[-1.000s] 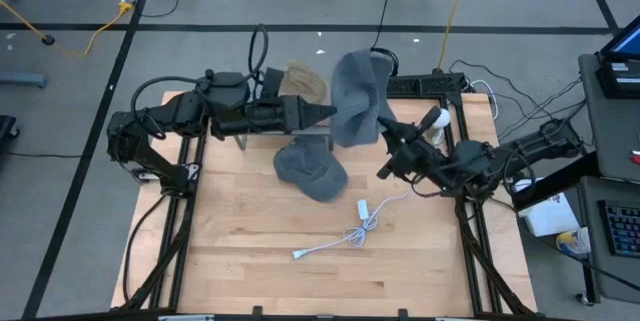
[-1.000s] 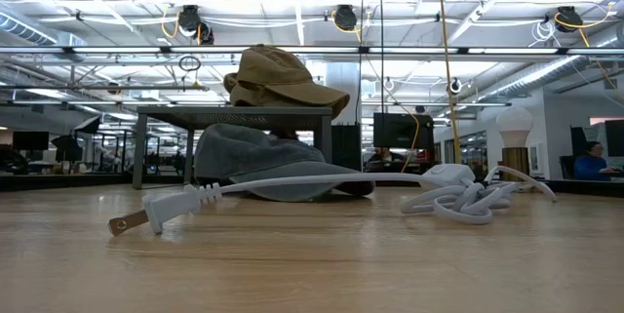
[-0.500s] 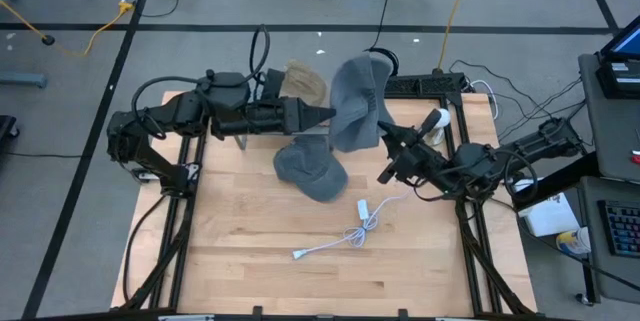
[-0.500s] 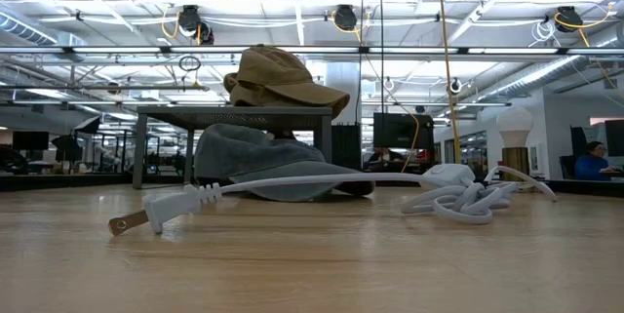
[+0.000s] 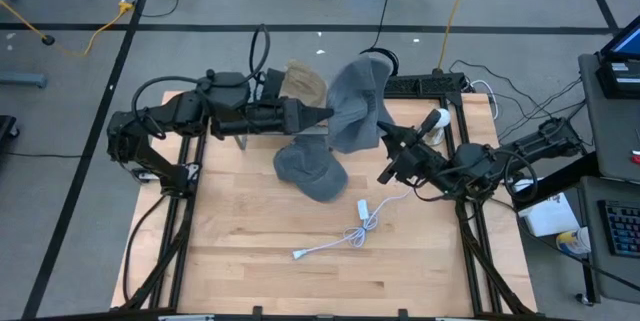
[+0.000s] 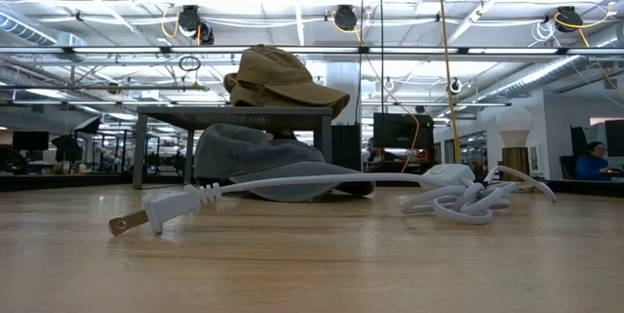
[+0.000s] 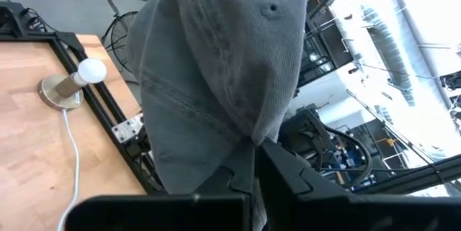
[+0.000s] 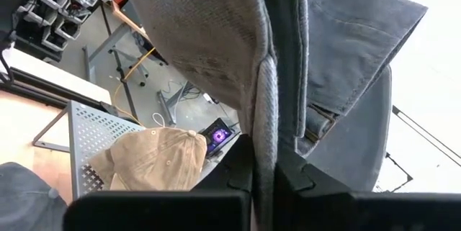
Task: Pick & Place hat
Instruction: Put the bottom gray cap on the shelf
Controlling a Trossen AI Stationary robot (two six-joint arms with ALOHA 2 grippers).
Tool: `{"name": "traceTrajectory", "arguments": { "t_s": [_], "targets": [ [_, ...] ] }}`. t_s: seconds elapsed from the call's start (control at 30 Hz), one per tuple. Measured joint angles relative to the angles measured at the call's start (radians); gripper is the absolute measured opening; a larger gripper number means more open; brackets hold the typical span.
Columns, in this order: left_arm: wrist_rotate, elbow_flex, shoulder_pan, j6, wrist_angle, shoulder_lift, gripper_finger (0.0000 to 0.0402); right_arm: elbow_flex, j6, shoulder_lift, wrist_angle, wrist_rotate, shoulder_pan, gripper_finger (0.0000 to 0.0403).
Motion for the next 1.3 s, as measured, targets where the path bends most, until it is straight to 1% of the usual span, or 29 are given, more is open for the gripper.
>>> {"name": "traceTrajectory", "arguments": {
  "t_s": [0.1,0.17,0.23,0.33,0.43,0.57,0.67,0.8,1.0,1.07,1.23,1.3],
  "targets": [
    [0.0,0.0,0.008,-0.004,-0.008,0.0,0.0005,0.0,0.009,0.0,0.0,0.004,0.008,0.0023],
    [0.0,0.0,0.016,-0.032,-0.017,-0.001,0.0004,0.0,0.042,0.0,0.007,0.033,0.025,0.0042],
    [0.0,-0.001,0.026,-0.053,-0.049,-0.012,0.0004,0.0,0.093,0.0,0.009,0.088,0.05,0.0064],
    [0.0,0.0,0.045,-0.086,-0.087,-0.018,0.0003,0.0,0.163,0.0,0.009,0.214,0.101,0.0097],
    [0.025,-0.002,0.068,-0.118,-0.163,-0.029,0.0002,0.0,0.168,0.0,0.006,0.316,0.161,0.0126],
    [0.046,0.0,0.112,-0.147,-0.242,-0.051,0.0002,0.0,0.153,0.0,0.005,0.399,0.237,0.0149],
    [0.074,-0.001,0.154,-0.151,-0.27,-0.066,0.0001,0.0,0.157,0.0,0.007,0.422,0.283,0.0155],
    [0.092,-0.001,0.208,-0.165,-0.296,-0.103,0.0001,0.0,0.156,0.0,0.006,0.42,0.32,0.0155],
    [0.167,0.0,0.293,-0.179,-0.374,-0.136,0.0001,0.0,0.155,0.0,0.004,0.42,0.321,0.015],
    [0.191,-0.001,0.324,-0.17,-0.441,-0.146,0.0001,0.0,0.155,0.0,0.002,0.419,0.321,0.0151],
    [0.248,0.0,0.393,-0.117,-0.563,-0.149,0.0,0.0,0.15,0.0,0.0,0.419,0.321,0.0148],
    [0.289,0.0,0.421,-0.092,-0.577,-0.147,0.0,0.0,0.15,0.0,0.0,0.419,0.32,0.0147]
  ]
}}
